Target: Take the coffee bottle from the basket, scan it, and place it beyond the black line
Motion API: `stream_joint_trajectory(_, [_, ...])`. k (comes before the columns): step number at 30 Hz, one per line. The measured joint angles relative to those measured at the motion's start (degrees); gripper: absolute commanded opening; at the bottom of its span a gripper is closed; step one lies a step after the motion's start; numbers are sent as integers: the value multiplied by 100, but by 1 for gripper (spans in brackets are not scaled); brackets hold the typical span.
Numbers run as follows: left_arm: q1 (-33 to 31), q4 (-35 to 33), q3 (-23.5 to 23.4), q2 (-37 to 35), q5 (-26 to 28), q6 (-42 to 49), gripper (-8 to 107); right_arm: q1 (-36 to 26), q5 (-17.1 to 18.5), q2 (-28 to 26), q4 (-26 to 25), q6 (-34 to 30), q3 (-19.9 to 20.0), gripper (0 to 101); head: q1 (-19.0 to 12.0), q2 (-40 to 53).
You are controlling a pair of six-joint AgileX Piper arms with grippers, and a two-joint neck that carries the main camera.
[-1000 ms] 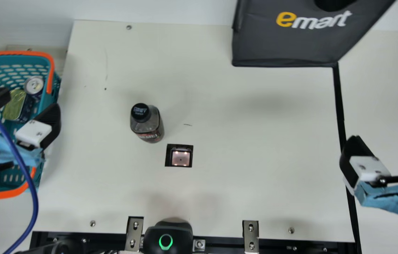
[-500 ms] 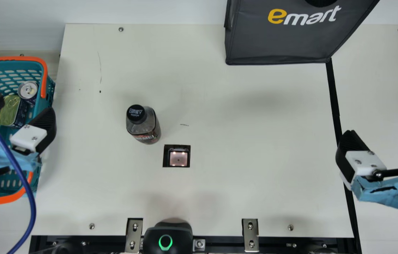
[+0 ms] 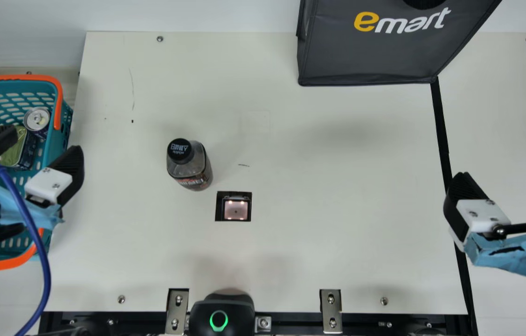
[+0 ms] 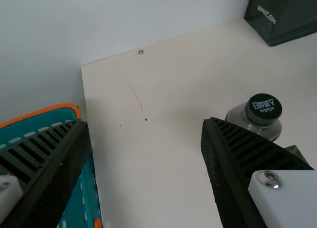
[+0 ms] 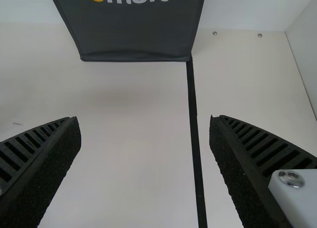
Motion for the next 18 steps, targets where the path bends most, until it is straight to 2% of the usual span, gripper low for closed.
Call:
stream_joint_trajectory(9, [-562, 337, 166, -10, -226, -504, 90, 0, -2, 0, 0, 0, 0, 91, 0, 0])
stream_joint_trajectory(18, [-1348, 936, 404, 82, -767, -1207, 90, 0, -2, 0, 0, 0, 0, 91, 0, 0])
